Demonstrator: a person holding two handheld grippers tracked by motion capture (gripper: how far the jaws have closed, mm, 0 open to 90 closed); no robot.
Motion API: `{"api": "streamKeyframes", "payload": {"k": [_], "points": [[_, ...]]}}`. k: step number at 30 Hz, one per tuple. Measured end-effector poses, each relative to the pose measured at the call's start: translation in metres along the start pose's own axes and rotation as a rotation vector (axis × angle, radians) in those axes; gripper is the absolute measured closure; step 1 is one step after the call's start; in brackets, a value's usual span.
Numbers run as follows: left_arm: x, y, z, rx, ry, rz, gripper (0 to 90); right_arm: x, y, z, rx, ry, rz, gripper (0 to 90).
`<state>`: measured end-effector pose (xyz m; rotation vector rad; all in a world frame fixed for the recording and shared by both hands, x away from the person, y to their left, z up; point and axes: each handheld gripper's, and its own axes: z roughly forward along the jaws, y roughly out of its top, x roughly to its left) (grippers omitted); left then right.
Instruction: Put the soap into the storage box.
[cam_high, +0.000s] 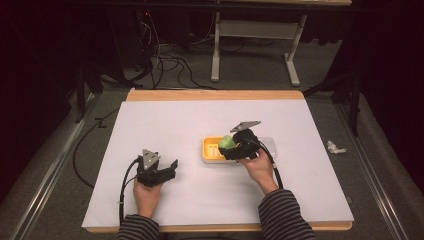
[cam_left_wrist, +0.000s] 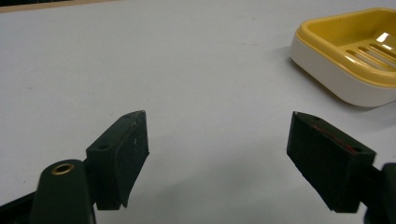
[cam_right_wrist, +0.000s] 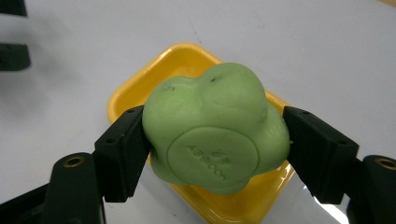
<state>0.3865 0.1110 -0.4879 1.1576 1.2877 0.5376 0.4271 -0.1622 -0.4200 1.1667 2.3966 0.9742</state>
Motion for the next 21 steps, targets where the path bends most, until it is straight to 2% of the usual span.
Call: {"api": "streamKeyframes", "payload": {"k": [2, 6, 11, 21], "points": [[0.000, 0.000, 0.000, -0.001, -0.001, 0.001, 21.7, 0.003, 0.000, 0.005, 0.026, -0.024, -0.022, 26.6], [0.001, 0.001, 0.000, 0.002, 0.003, -0.005, 21.3, 0.004, 0.000, 0.012, 0.048, -0.035, -0.032, 26.6], [0.001, 0.000, 0.000, 0.002, -0.001, -0.002, 21.1, 0.001, 0.001, 0.016, 0.062, -0.025, -0.010, 26.6], [0.001, 0.001, 0.000, 0.002, -0.004, -0.005, 21.0, 0.000, 0.005, 0.028, 0.100, -0.027, -0.004, 26.6]]}}
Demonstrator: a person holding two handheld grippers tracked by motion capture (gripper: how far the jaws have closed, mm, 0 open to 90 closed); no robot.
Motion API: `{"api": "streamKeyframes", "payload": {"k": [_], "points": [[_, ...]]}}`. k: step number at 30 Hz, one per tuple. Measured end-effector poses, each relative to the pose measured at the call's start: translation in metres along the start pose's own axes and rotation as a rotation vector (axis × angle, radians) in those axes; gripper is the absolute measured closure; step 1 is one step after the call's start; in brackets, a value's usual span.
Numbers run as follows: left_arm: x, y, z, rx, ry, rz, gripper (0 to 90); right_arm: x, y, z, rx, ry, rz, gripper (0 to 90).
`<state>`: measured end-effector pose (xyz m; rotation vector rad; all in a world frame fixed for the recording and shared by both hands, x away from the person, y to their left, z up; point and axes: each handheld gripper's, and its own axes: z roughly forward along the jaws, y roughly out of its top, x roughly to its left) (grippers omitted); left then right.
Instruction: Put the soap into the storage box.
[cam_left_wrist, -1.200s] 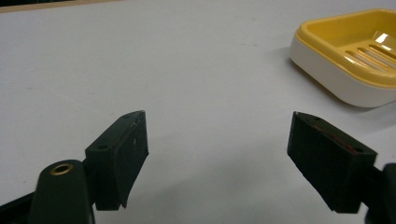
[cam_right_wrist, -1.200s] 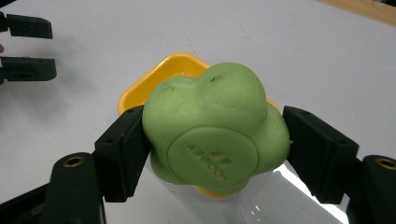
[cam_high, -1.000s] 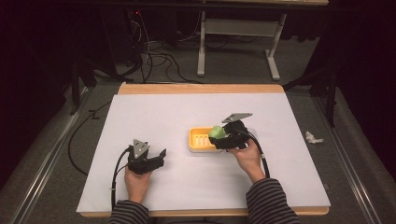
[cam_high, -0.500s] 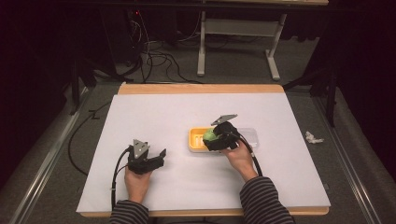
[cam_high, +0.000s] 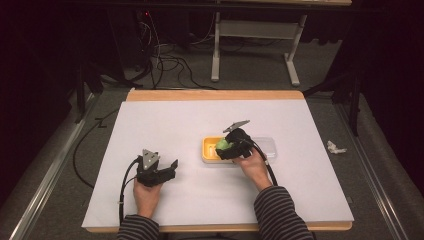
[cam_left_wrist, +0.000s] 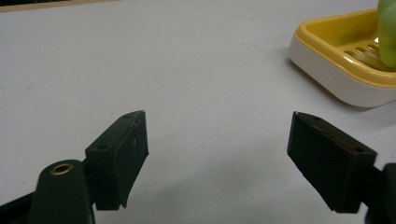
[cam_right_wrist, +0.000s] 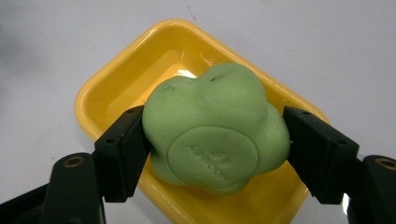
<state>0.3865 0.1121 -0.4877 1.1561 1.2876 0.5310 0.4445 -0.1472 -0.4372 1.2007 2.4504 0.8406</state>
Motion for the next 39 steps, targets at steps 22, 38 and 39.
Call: {"api": "streamKeyframes", "payload": {"k": [22, 38, 39], "points": [[0.000, 0.000, 0.002, 0.007, 0.012, 0.003, 20.8, 0.007, 0.006, 0.004, -0.016, -0.056, -0.029, 24.4], [0.001, 0.001, 0.001, -0.005, 0.008, -0.013, 20.6, -0.008, -0.002, -0.036, -0.163, -0.073, 0.021, 20.8], [0.001, 0.001, 0.001, -0.003, 0.008, -0.010, 20.8, -0.009, -0.003, -0.039, -0.176, -0.081, 0.008, 20.6]]}}
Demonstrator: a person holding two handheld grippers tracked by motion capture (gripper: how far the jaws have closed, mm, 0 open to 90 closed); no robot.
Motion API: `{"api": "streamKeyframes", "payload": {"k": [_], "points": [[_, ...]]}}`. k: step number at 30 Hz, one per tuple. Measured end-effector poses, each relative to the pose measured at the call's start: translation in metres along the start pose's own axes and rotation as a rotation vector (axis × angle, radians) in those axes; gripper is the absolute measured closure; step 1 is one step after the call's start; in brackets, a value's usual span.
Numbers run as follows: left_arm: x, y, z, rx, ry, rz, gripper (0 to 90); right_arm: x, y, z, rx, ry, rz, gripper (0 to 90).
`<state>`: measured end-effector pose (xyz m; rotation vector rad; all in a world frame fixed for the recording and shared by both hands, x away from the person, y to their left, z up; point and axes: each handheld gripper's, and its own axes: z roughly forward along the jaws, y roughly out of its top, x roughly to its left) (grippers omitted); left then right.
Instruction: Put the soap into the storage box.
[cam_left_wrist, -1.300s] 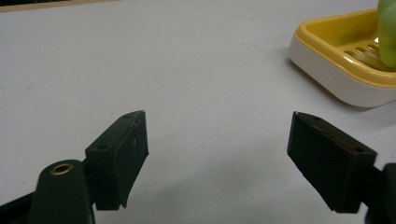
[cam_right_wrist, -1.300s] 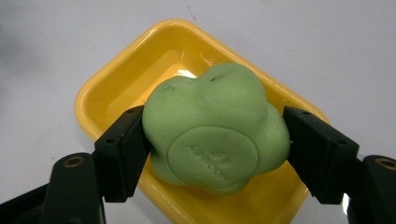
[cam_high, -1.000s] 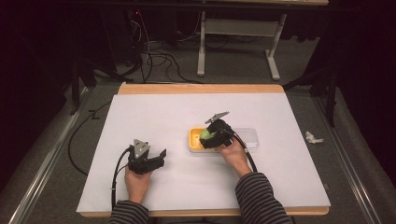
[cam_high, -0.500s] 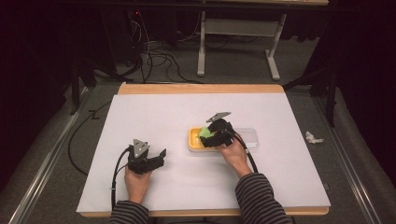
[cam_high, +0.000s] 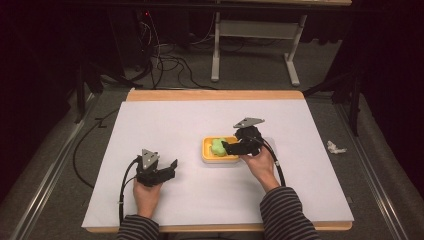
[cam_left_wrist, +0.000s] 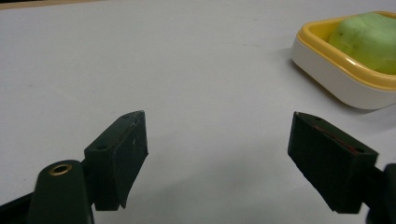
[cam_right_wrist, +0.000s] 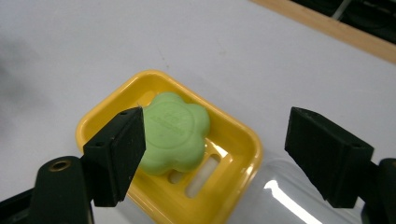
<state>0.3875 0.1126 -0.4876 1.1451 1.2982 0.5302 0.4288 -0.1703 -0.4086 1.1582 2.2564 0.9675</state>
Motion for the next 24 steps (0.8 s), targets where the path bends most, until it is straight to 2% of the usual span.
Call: {"api": "streamKeyframes", "payload": {"k": [3, 8, 11, 14, 17, 23, 24], "points": [[0.001, 0.000, 0.001, 0.011, 0.003, 0.000, 21.0, -0.004, -0.001, -0.011, -0.023, -0.017, -0.011, 20.3], [0.000, 0.000, 0.000, 0.011, 0.002, 0.007, 20.9, -0.011, -0.005, -0.027, -0.064, -0.022, 0.015, 17.3], [0.000, 0.000, 0.000, 0.008, -0.001, 0.003, 20.7, -0.015, -0.008, -0.033, -0.079, -0.035, 0.002, 17.1], [0.000, -0.001, 0.000, 0.008, 0.000, 0.009, 20.7, -0.019, -0.010, -0.041, -0.097, -0.016, 0.028, 15.9], [0.000, -0.001, 0.000, 0.006, -0.002, 0.010, 20.8, -0.023, -0.011, -0.048, -0.122, -0.024, 0.029, 15.2], [0.001, 0.000, 0.002, 0.020, 0.005, 0.000, 21.1, -0.028, -0.020, -0.061, -0.191, -0.033, 0.063, 14.9], [0.001, 0.000, 0.002, 0.022, 0.005, -0.001, 21.0, -0.029, -0.021, -0.063, -0.201, -0.035, 0.055, 14.8]]}}
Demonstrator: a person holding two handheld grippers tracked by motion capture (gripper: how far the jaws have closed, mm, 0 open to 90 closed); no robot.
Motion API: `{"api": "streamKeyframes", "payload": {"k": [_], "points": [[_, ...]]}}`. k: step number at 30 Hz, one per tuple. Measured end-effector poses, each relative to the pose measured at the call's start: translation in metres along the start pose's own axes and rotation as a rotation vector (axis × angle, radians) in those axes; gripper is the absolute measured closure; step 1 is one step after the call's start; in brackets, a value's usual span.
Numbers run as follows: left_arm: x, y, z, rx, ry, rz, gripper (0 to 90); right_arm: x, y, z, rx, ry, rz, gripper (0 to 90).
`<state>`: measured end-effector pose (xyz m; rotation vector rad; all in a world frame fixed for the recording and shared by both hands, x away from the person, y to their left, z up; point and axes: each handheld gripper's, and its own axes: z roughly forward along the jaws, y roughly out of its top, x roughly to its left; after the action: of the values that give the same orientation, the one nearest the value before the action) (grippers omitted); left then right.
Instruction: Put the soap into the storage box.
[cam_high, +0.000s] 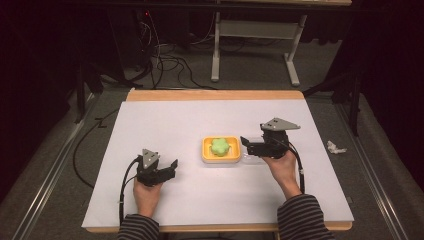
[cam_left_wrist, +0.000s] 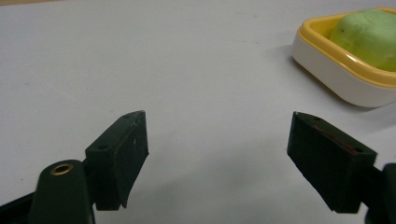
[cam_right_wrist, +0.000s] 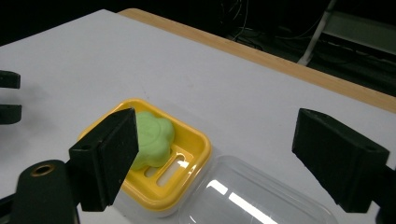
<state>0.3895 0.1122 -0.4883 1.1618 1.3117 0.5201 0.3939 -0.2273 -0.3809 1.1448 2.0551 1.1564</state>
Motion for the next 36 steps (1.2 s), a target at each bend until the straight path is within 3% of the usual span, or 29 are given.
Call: {"api": "streamKeyframes", "payload": {"k": [8, 20, 36], "points": [[-0.001, -0.001, 0.000, -0.004, 0.000, 0.009, 20.7, -0.007, -0.007, -0.019, -0.052, 0.001, 0.031, 14.6], [-0.001, -0.001, -0.001, -0.006, -0.002, 0.014, 20.4, -0.023, -0.027, -0.039, -0.090, -0.041, 0.092, 15.4], [-0.002, -0.001, -0.001, -0.005, -0.001, 0.016, 20.4, -0.026, -0.044, -0.061, -0.125, -0.042, 0.111, 16.3]]}}
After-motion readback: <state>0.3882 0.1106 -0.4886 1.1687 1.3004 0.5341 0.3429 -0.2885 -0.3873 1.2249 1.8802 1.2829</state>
